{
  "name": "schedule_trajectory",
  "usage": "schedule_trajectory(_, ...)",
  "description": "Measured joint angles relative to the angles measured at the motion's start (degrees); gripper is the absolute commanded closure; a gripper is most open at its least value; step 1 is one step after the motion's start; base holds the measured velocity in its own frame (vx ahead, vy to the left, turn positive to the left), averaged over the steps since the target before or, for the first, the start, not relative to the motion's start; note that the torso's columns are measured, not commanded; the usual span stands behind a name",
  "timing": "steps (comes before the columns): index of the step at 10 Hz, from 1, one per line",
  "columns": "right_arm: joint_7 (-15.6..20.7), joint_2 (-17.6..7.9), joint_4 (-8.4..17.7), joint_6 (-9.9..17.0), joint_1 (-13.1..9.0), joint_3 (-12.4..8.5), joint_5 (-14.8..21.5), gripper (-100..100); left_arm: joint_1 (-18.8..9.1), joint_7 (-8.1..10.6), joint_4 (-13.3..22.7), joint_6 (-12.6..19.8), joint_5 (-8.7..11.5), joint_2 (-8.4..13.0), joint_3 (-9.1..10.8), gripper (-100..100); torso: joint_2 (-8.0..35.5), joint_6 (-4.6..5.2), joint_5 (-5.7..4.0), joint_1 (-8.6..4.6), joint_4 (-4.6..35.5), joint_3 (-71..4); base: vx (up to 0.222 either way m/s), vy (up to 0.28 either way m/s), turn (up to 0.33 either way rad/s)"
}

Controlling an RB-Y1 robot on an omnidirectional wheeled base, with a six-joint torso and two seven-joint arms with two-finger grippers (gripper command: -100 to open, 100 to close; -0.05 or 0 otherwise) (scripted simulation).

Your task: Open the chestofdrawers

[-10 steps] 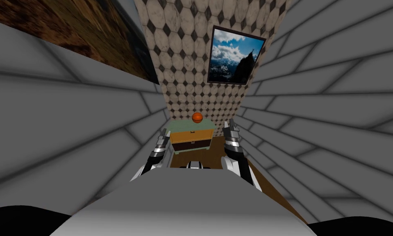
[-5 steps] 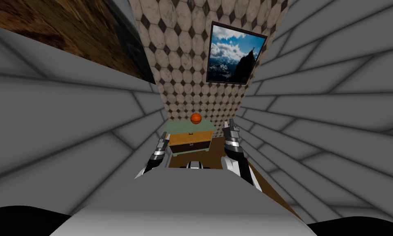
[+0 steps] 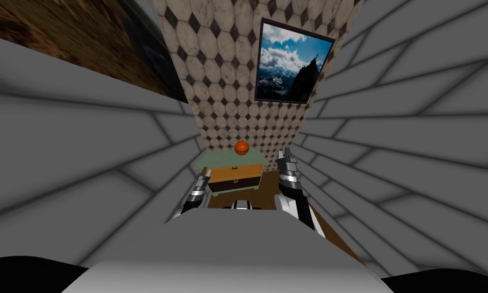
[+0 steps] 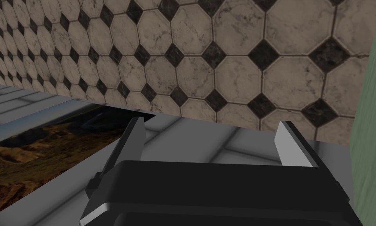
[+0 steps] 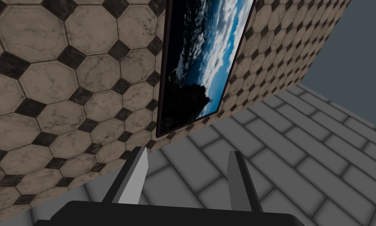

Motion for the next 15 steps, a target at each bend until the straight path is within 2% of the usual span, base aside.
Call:
schedule_trajectory(9, 0.0, 0.0, 0.0, 0.0, 0.0, 0.0, 0.0, 0, -1.7, -0.01, 14.6, -8.1, 0.1, -0.1, 1.06, -100, 0.0, 0.00, 0.00, 0.00, 0.0, 0.0, 0.076, -0.051, -0.005)
schedule_trajectory(11, 0.0, 0.0, 0.0, 0.0, 0.0, 0.0, 0.0, 0, -2.8, -0.09, 19.1, -10.6, 0.1, -0.3, 1.41, -100, -0.2, 0.01, -0.03, -0.11, -0.1, -0.1, 0.104, -0.066, -0.005)
schedule_trajectory(15, 0.0, 0.0, 0.0, 0.0, 0.0, 0.0, 0.0, 0, -3.1, -0.24, 25.0, -13.8, 0.0, -0.9, 1.68, -100, 0.1, 0.01, 0.01, 0.01, 0.0, 0.0, 0.065, -0.043, -0.004)
